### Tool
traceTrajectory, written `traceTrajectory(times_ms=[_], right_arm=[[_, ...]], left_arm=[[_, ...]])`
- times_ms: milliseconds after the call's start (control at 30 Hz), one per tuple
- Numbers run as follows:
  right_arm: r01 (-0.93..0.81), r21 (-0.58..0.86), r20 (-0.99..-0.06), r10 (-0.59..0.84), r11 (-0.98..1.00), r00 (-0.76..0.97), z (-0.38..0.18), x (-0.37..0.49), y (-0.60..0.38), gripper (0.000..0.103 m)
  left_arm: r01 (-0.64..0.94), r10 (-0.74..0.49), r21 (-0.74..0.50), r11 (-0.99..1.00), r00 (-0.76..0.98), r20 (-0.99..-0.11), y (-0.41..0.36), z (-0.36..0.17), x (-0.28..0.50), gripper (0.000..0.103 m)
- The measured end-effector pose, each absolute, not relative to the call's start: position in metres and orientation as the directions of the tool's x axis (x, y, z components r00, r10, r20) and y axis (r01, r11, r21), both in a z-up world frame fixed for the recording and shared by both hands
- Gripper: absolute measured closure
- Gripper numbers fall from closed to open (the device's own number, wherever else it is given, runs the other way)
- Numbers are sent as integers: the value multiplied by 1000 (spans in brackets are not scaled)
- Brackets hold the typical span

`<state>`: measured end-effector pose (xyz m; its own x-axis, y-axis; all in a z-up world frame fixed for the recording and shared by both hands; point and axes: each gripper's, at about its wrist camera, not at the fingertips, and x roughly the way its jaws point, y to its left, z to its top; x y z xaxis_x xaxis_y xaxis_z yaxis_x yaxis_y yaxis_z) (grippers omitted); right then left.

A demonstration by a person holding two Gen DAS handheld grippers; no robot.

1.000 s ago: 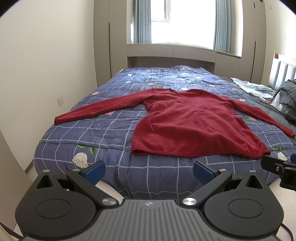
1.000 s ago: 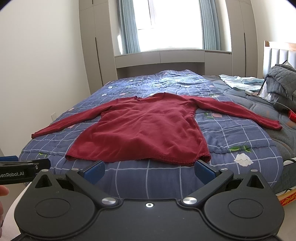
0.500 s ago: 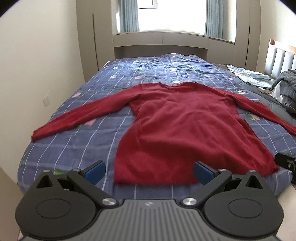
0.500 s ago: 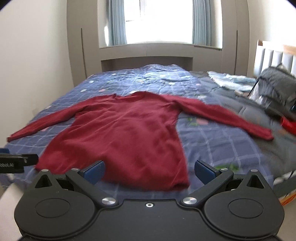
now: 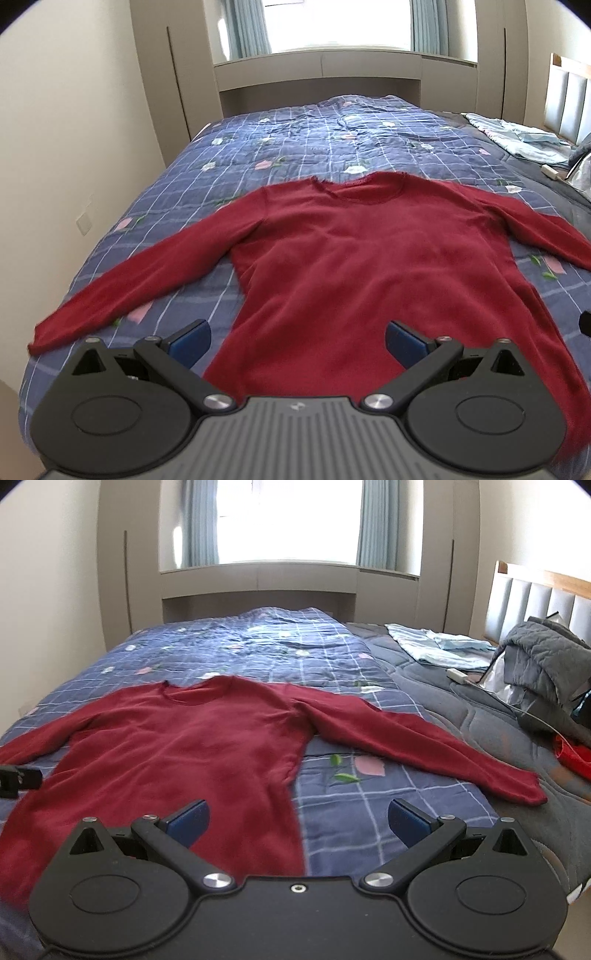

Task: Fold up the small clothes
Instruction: 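Move the right gripper to the sweater's sleeve cuff and close on it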

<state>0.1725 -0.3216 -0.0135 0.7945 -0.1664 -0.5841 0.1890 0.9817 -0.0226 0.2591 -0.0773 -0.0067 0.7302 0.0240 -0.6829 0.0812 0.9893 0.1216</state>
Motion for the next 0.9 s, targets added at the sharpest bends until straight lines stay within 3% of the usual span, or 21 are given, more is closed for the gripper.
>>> traceTrajectory(times_ms=[500, 700, 900], right_arm=[[331, -9, -607, -268, 943, 748, -56, 243, -414, 0], [476, 98, -591, -334, 874, 734, -67, 245, -479, 0], [634, 224, -648, -373, 740, 664, -81, 239, -550, 0]], left_arm=[[146, -31, 109, 983, 724, -689, -175, -24, 391, 0], [179, -53, 121, 976, 740, -670, -212, -50, 444, 0], [172, -77, 74, 982, 728, -681, -232, -79, 479, 0]])
